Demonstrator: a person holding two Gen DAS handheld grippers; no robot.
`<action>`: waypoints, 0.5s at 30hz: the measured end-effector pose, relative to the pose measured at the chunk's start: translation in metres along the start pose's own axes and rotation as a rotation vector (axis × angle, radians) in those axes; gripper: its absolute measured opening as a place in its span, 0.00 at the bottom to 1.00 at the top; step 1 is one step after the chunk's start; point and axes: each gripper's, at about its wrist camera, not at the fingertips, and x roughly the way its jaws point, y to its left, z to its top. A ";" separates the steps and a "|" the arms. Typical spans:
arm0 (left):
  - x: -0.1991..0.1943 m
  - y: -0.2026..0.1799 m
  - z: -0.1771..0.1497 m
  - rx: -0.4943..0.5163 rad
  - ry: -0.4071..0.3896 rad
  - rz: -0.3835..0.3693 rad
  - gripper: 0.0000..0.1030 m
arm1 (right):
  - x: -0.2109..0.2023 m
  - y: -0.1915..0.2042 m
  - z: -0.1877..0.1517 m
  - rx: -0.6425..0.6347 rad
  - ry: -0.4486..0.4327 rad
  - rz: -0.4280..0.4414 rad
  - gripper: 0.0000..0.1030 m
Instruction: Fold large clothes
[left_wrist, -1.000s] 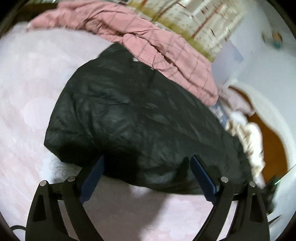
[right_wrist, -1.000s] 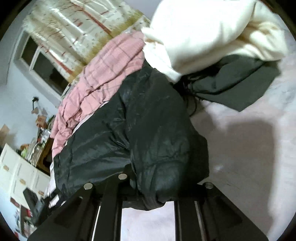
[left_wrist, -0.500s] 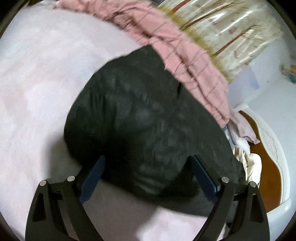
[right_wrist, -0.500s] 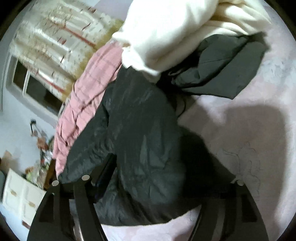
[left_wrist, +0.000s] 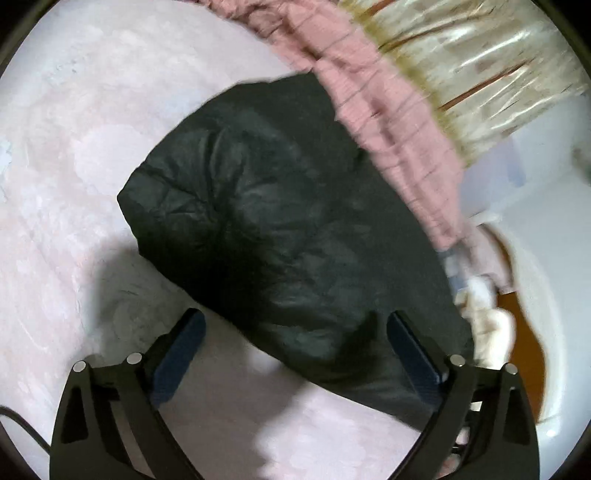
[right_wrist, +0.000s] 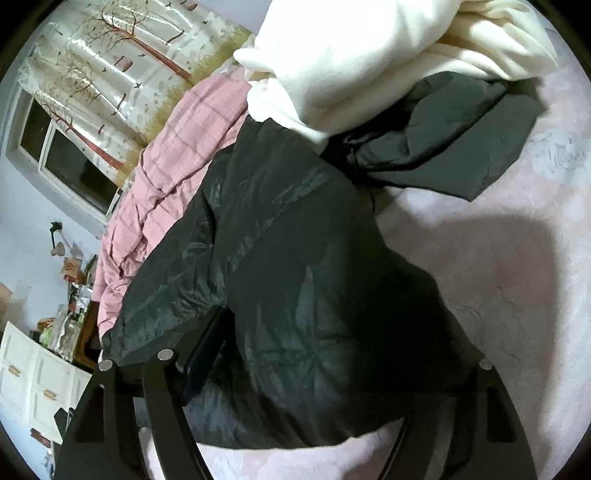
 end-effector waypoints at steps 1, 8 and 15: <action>0.009 -0.001 0.005 0.000 0.013 0.029 0.95 | 0.000 0.000 0.000 0.008 0.002 -0.002 0.74; 0.029 -0.009 0.025 0.048 -0.129 0.071 0.99 | 0.009 0.010 0.000 -0.034 -0.044 -0.049 0.80; 0.040 -0.011 0.036 0.107 -0.185 -0.006 0.24 | 0.025 0.015 0.019 -0.086 -0.019 -0.011 0.73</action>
